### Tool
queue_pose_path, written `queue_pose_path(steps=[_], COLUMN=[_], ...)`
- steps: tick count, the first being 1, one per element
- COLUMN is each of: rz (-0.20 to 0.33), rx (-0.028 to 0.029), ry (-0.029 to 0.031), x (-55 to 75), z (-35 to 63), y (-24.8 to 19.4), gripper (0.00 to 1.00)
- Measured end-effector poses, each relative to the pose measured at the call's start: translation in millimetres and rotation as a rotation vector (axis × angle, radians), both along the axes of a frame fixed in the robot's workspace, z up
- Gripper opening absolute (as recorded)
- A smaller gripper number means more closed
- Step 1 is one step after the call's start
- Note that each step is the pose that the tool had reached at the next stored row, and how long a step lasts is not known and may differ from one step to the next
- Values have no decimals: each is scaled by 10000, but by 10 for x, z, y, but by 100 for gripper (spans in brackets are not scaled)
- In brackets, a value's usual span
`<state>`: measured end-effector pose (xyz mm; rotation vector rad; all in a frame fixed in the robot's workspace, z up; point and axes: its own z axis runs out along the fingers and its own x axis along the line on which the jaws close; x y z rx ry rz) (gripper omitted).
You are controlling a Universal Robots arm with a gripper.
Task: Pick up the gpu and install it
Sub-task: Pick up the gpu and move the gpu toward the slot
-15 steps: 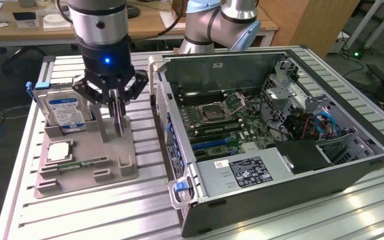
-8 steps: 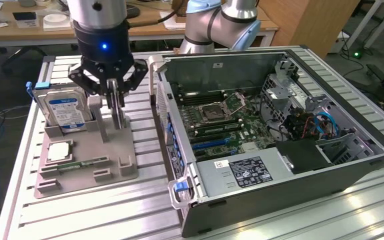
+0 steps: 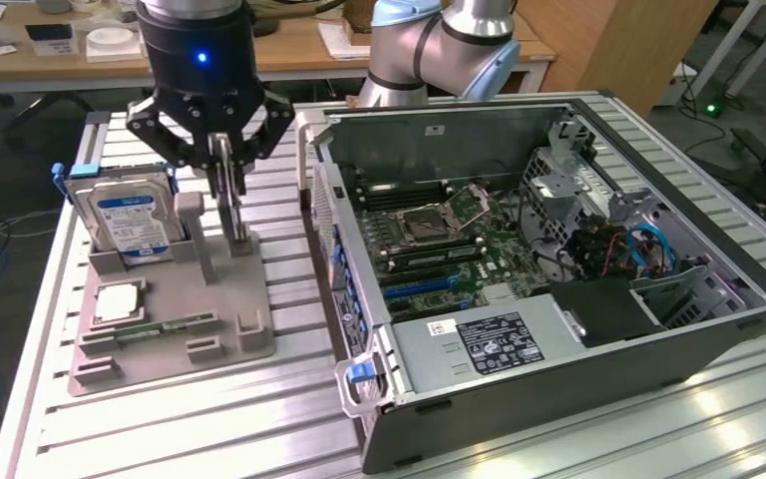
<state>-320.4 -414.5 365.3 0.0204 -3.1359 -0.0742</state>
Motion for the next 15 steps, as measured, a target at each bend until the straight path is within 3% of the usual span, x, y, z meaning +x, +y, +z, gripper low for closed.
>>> queue_pose_path(steps=[10,15], rz=[0,0], rx=[13,20], ry=[5,2], x=[-1,-1], z=[32,163], y=[0,0], gripper=[28,28])
